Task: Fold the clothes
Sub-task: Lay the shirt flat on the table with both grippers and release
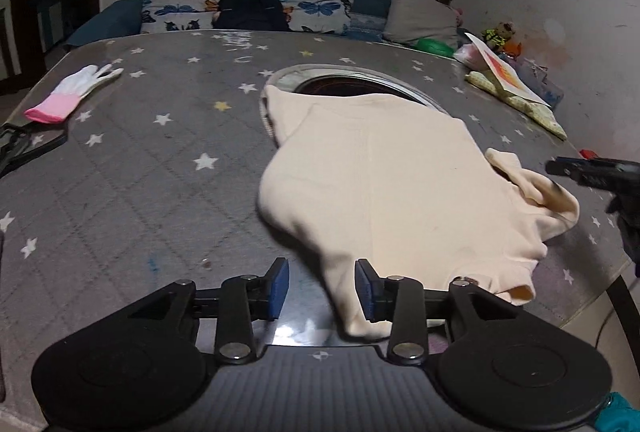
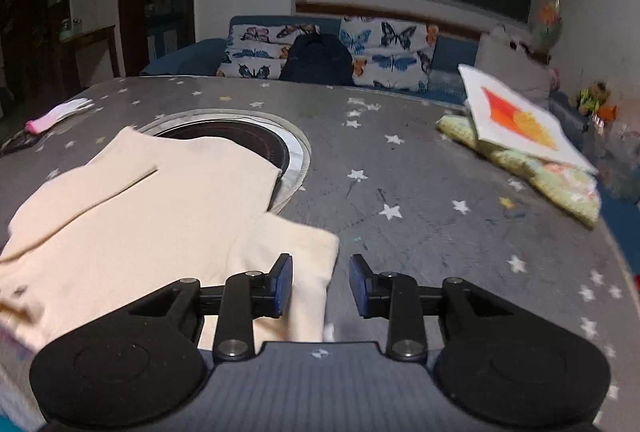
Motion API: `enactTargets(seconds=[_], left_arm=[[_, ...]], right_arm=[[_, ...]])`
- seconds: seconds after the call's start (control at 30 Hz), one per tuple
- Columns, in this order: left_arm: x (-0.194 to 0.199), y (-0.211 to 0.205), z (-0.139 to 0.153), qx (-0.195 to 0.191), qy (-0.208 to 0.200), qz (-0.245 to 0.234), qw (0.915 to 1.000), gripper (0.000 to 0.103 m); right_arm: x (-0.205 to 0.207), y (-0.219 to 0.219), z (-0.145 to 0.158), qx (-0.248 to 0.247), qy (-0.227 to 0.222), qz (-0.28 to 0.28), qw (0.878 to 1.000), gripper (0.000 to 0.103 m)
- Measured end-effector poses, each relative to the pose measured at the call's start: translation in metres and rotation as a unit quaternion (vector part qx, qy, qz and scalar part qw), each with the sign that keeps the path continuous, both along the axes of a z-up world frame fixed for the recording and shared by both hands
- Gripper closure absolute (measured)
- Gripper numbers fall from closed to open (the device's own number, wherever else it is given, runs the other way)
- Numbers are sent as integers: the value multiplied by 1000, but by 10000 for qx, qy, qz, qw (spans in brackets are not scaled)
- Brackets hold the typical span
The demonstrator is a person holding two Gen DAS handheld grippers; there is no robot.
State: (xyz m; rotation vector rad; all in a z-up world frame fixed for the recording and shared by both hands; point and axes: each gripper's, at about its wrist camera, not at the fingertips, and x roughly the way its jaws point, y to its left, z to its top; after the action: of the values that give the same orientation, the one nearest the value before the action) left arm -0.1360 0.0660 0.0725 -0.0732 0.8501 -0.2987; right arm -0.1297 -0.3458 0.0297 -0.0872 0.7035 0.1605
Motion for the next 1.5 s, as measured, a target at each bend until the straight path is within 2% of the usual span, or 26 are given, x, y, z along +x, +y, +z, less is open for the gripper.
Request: enactTargets(seconds=[0.23,0.37,0.4,0.43,0.47,0.57,0.7,0.87,1.0,1.1,1.13,1.23,1.3,1.43,1.5], left_arm=[[6,6,4,37,-75,110,9999,59],[16,-2,9,66,-193,-7,9998,59],[20,-7,10,70,-228,-58,9997,59],[24,-11,11,80,-268,-106,9996,59],[28,-16,13,92,-307,-155,9994,59],[43,-34,13,154,-408,-305,9986,59],[65,-55,11,184,-420,-511,9976,59],[97,-82,3,278,-465,-613,9966,59],[116,-103,-8,646,-648,-501,9945,59],[129,-105,-13,785,-856,-311,9927,58],[134,-103,-14,760,-803,-252,9935,58],[144,-102,-20,607,-546,-325,9961,57],[146,-110,-23,691,-571,-405,9951,58],[158,-129,-33,800,-497,-483,9944,58],[165,-136,-40,835,-427,-452,9946,58]], right_arm=[[46,3,-27,99,404,-79,9991,72],[50,4,-39,103,433,-113,9989,74],[49,3,-39,113,415,-109,9990,77],[48,3,-39,126,398,-106,9991,88],[47,2,-39,138,381,-104,9991,95],[41,-1,-33,-16,208,-159,9997,98],[30,-19,-21,-272,-58,-441,9986,98],[13,-59,-8,-627,-256,-1091,9917,98],[0,-86,-11,-844,-171,-1605,9833,98],[-9,-96,-22,-932,39,-1806,9791,91],[-12,-98,-26,-969,87,-1856,9778,84],[-20,-97,-27,-1019,-22,-1924,9760,80],[-25,-94,-24,-886,-162,-1910,9774,79],[-30,-69,-16,-728,-414,-1508,9850,71],[-32,-54,-13,-693,-494,-1228,9888,70]])
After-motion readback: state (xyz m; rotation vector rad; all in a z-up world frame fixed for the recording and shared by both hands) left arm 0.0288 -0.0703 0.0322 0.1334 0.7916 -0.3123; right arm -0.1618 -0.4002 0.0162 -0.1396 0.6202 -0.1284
